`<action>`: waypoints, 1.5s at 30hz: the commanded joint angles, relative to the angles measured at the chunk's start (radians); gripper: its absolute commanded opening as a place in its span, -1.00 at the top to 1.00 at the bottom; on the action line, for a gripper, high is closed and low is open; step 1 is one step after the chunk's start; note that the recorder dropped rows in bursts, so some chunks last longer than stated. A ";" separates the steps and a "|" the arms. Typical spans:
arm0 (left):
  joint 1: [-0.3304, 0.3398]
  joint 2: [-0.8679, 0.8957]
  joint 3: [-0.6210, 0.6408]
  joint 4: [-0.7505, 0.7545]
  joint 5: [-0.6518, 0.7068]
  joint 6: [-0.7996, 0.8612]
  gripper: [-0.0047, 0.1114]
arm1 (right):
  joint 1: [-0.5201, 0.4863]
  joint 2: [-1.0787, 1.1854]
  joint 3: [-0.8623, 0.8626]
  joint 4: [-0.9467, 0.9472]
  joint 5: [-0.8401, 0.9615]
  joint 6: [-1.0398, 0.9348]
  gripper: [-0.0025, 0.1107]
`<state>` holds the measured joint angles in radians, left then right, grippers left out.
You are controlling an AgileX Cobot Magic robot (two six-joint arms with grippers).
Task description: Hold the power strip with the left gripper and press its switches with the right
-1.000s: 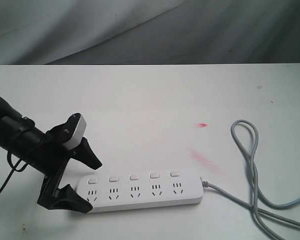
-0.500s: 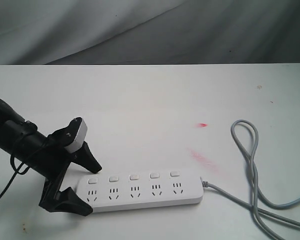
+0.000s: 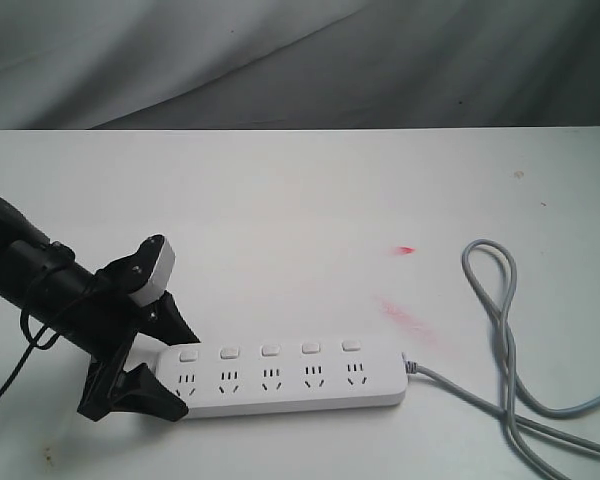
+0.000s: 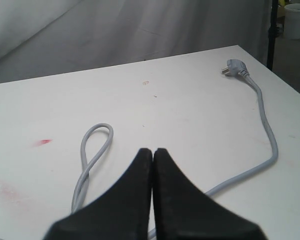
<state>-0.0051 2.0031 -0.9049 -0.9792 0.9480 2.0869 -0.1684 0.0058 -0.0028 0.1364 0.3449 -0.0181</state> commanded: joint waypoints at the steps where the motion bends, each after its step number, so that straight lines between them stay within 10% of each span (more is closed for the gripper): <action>1: -0.005 0.000 -0.002 0.015 -0.007 0.006 0.81 | -0.003 -0.006 0.003 -0.005 -0.008 0.000 0.96; 45: -0.005 0.000 -0.002 0.020 -0.007 0.006 0.92 | -0.003 -0.006 0.003 -0.005 -0.008 0.000 0.96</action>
<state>-0.0051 2.0031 -0.9049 -0.9754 0.9480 2.0869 -0.1684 0.0058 -0.0028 0.1364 0.3449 -0.0181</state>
